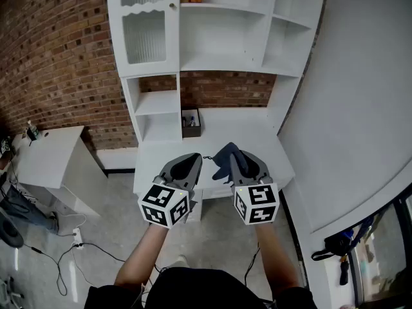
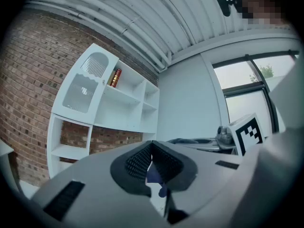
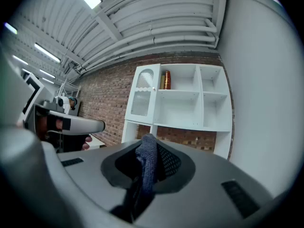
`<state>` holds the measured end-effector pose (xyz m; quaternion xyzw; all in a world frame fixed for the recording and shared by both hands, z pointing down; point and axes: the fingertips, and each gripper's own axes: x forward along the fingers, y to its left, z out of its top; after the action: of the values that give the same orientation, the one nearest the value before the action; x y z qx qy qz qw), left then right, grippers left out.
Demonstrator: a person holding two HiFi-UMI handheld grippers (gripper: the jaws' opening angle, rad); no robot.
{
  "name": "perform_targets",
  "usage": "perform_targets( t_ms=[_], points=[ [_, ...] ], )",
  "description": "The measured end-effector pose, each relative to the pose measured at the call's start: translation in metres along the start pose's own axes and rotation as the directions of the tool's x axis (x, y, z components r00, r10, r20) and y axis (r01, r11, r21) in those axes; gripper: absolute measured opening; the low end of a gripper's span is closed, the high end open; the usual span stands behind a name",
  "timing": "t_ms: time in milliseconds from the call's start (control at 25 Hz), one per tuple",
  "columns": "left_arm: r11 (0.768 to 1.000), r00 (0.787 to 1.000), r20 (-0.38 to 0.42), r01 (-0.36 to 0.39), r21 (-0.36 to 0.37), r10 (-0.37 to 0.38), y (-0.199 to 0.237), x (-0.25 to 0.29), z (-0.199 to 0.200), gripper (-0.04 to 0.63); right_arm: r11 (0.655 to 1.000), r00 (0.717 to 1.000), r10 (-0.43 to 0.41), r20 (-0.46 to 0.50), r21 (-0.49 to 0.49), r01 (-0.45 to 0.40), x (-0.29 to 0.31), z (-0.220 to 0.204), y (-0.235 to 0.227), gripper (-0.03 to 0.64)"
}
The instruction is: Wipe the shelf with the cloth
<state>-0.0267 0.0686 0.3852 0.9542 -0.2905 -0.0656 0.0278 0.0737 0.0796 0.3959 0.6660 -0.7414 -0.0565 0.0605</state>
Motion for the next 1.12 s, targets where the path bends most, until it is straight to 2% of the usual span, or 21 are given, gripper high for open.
perform_targets(
  t_ms=[600, 1040, 1120],
  points=[
    [1.0, 1.0, -0.011, 0.008, -0.01, -0.008, -0.019, 0.01, -0.012, 0.015, 1.0, 1.0, 0.017, 0.011, 0.022, -0.017, -0.018, -0.013, -0.015, 0.067],
    [1.0, 1.0, -0.02, 0.021, 0.017, -0.02, -0.037, 0.026, -0.016, 0.015, 0.999, 1.0, 0.031, 0.005, 0.028, -0.031, -0.025, -0.024, -0.037, 0.067],
    [1.0, 1.0, -0.016, 0.027, 0.001, -0.027, -0.036, 0.028, -0.016, 0.015, 0.999, 0.999, 0.037, 0.008, 0.025, -0.037, -0.022, -0.025, -0.038, 0.067]
  ],
)
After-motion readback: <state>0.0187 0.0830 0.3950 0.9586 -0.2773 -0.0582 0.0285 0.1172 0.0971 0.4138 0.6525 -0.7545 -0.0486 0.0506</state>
